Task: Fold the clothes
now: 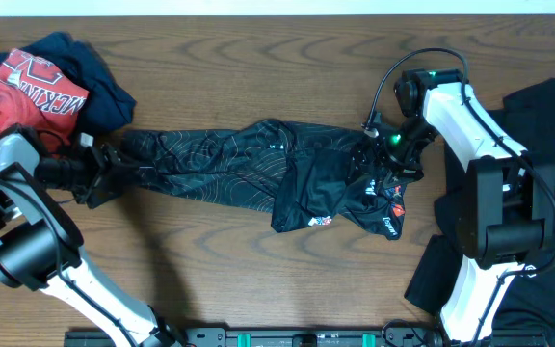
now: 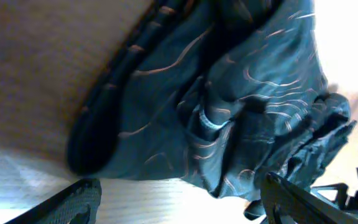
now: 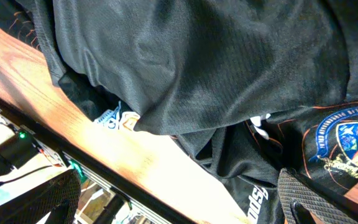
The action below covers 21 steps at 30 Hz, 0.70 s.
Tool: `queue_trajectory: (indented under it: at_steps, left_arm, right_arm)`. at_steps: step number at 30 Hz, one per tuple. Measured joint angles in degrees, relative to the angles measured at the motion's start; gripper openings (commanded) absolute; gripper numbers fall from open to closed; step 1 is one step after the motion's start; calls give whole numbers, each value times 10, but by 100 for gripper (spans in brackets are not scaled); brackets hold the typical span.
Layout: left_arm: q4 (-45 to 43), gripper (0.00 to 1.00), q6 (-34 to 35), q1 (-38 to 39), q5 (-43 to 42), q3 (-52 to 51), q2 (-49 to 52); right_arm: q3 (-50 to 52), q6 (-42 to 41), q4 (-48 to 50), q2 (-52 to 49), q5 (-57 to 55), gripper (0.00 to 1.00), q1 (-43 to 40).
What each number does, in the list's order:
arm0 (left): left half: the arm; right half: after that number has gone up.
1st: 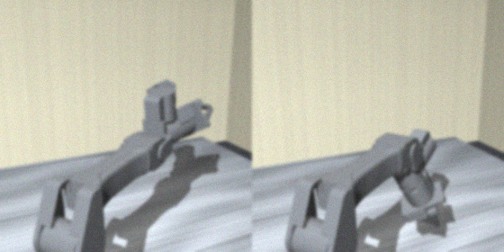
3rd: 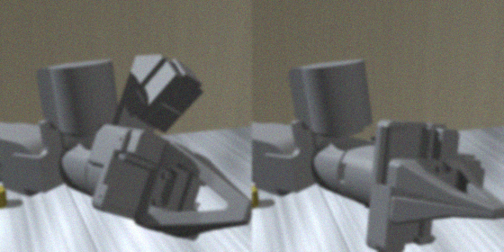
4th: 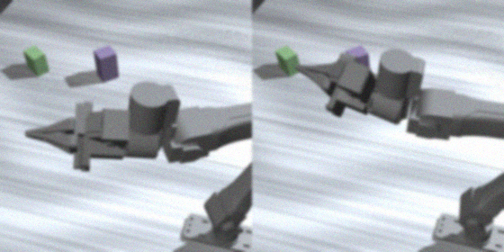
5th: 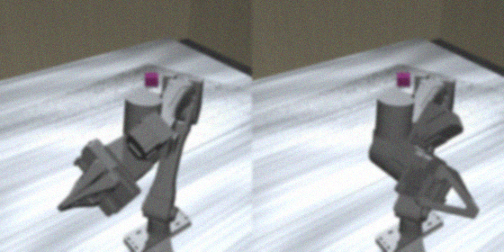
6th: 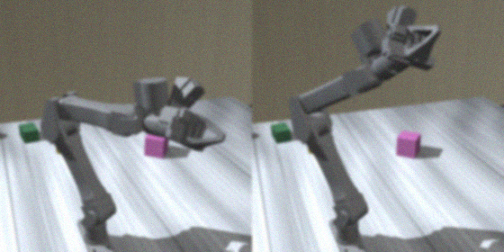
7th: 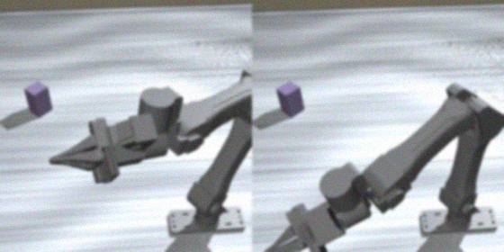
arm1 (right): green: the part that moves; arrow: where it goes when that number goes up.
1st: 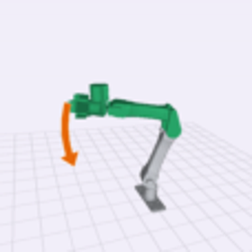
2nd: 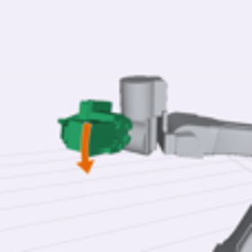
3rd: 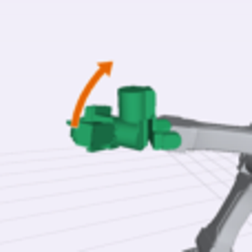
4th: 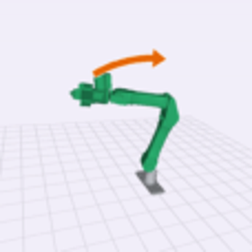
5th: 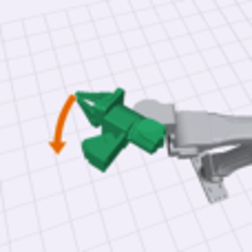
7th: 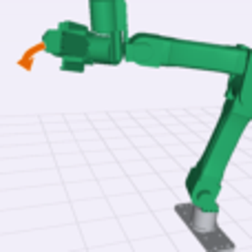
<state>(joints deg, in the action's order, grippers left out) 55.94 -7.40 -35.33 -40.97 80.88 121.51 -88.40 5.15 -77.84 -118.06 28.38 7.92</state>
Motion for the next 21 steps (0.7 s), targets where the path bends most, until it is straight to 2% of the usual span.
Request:
queue_trajectory:
  at_steps: [11,14,19,21]
  left_arm:
    - [-15,83,-19,8,-87,17,33]
    - [-24,75,-25,22,-102,17,37]
    - [-37,67,-35,60,-116,17,45]
    - [-43,57,-37,78,-116,17,46]
  right_arm:
    - [-5,1,-5,0,5,99,0]
    - [-5,1,-5,0,7,99,0]
    - [-12,1,-7,0,8,99,0]
    - [-23,1,-12,0,8,99,0]
